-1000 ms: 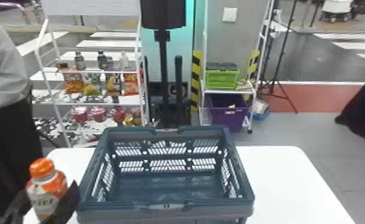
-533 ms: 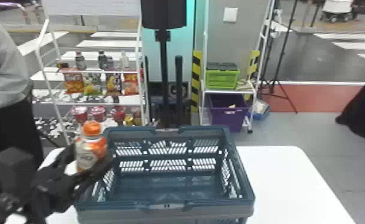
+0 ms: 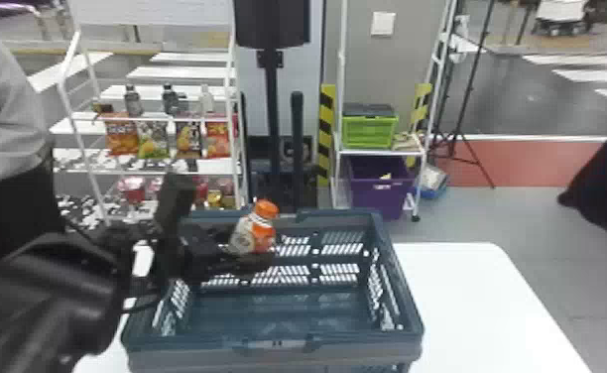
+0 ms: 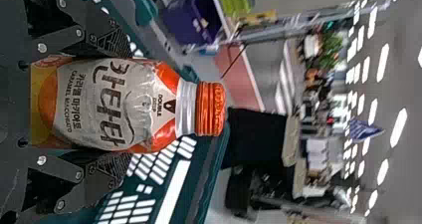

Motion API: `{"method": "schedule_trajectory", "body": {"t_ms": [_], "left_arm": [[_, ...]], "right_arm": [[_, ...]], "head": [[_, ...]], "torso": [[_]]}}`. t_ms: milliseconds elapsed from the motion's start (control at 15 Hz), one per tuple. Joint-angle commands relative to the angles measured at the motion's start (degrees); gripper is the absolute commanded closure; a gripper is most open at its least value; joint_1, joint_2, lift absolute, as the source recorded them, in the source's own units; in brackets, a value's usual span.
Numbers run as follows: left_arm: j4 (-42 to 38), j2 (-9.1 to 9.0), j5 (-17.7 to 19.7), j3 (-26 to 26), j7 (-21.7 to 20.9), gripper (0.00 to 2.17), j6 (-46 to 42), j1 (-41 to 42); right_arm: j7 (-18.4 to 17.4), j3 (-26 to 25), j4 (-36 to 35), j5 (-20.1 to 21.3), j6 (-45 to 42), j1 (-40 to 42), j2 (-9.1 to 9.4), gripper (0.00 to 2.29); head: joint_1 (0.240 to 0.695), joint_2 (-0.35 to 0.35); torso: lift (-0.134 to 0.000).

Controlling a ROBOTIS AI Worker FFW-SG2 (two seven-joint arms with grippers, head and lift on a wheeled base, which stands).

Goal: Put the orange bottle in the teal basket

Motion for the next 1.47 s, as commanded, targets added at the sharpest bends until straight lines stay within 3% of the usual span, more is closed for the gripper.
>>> {"method": "schedule_trajectory", "body": {"t_ms": [0,67,200,333,533,800,1000,1200,1400], "left_arm": [[11.5,-7.6,-13.8,-0.8,-7.1,0.54,-0.4,-6.2],[15.6,-9.53,-17.0,-0.6,-8.9,0.53,-1.6,-7.8],[23.0,-10.24,-18.6,-1.9,-9.2,0.53,-6.0,-10.2],[30.2,-11.64,-22.8,-3.3,-10.4,0.53,-8.8,-12.7],[32.9,-12.79,-28.9,-3.4,-12.7,0.53,-10.7,-13.0],[33.3,-12.87,-31.6,-3.6,-13.5,0.46,-10.9,-13.1],[30.5,-12.87,-31.4,-3.0,-11.3,0.16,-10.7,-11.6],[22.9,-12.79,-30.6,-0.1,-11.5,0.15,-9.9,-8.4],[8.8,-12.87,-29.1,5.5,-12.7,0.15,-6.3,-3.5]], "right_arm": [[0.0,-0.5,1.6,0.0,0.0,-0.9,0.14,0.13],[0.0,-0.5,2.0,-0.1,0.0,-1.2,0.14,0.13],[-0.1,-0.6,2.5,0.0,0.1,-1.5,0.14,0.13],[-0.4,-0.6,2.7,0.1,0.7,-2.0,0.14,0.13],[-0.4,-0.4,2.9,0.1,1.4,-2.6,0.14,0.13],[-0.4,0.0,3.6,0.3,1.5,-3.1,0.14,0.13],[-0.7,0.0,3.7,0.4,1.7,-3.1,0.14,0.13],[-0.8,0.2,3.7,0.5,1.7,-2.7,0.14,0.13],[-0.9,0.2,3.1,0.6,1.7,-2.0,0.14,0.13]], "head": [[0.499,0.0],[0.499,0.0],[0.499,0.0],[0.499,0.0],[0.499,0.0],[0.499,0.0],[0.499,0.0],[0.499,0.0],[0.499,0.0]], "torso": [[0.0],[0.0],[0.0],[0.0],[0.0],[0.0],[0.0],[0.0],[0.0]]}}
